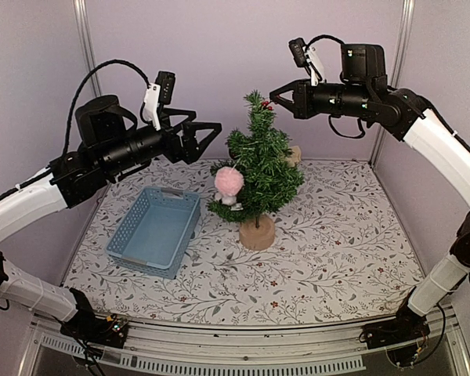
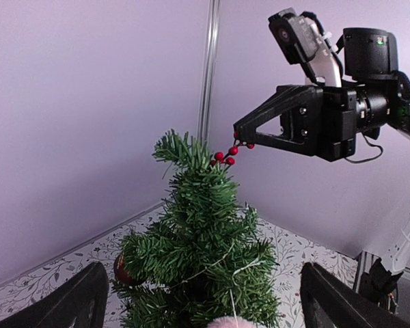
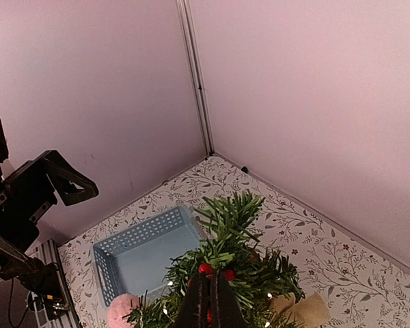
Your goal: Decorate the small christmas tree
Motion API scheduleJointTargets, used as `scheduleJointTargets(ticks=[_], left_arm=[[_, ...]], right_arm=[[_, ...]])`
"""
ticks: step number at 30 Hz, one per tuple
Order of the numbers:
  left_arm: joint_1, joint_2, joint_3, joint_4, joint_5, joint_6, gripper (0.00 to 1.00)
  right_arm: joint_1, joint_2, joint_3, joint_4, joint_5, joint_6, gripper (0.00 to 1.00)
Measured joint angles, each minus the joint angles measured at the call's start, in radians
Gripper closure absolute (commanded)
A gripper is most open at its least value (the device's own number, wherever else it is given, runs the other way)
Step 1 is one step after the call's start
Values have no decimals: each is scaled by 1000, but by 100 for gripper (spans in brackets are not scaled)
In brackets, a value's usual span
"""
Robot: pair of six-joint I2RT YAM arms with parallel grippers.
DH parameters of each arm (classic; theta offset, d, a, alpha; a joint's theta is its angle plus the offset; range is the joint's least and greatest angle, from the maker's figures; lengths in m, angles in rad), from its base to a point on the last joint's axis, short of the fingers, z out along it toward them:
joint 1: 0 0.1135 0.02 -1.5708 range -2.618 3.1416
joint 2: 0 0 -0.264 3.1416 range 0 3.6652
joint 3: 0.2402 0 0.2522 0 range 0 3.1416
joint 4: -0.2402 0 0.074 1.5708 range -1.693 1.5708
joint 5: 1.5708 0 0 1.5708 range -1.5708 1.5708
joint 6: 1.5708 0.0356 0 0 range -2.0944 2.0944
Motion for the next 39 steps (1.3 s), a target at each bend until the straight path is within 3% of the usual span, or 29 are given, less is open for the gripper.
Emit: scheduleJointTargets(ticks=[13, 39], left_arm=[[1, 9, 0, 0, 12, 0, 1], [6, 24, 0, 0, 23, 1, 1]], right_arm=[[0, 20, 0, -6, -30, -8, 100], [0, 27, 2, -14, -24, -5, 69]])
